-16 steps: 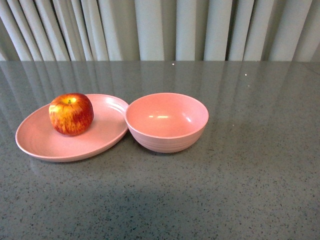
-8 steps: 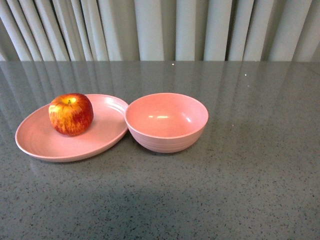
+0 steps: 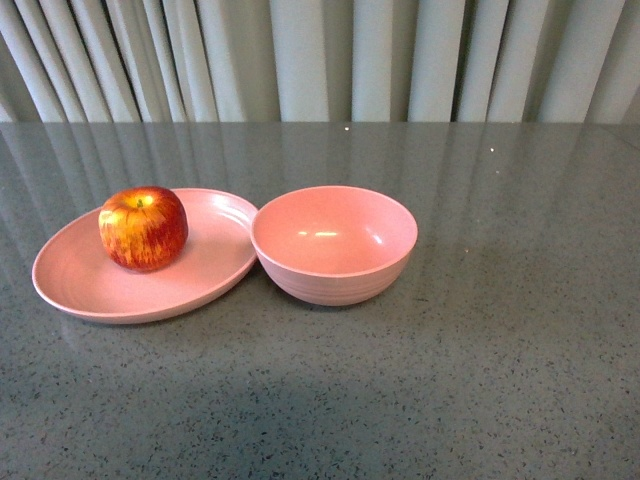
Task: Move apple from plate to bowl
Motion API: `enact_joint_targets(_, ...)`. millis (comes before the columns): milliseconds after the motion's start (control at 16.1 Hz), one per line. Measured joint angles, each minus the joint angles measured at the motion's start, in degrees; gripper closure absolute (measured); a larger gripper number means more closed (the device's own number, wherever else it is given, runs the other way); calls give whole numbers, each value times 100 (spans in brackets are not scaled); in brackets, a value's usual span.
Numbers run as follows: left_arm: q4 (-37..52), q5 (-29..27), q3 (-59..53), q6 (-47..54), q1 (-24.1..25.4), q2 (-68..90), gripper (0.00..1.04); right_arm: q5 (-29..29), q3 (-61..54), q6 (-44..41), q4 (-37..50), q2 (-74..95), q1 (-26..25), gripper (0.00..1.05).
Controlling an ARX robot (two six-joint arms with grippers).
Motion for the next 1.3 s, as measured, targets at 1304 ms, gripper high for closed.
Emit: enact_joint_targets(1304, -625, 4, 4011, -50, -570, 6288, 7, 2, 0, -2, -2, 0, 0, 7)
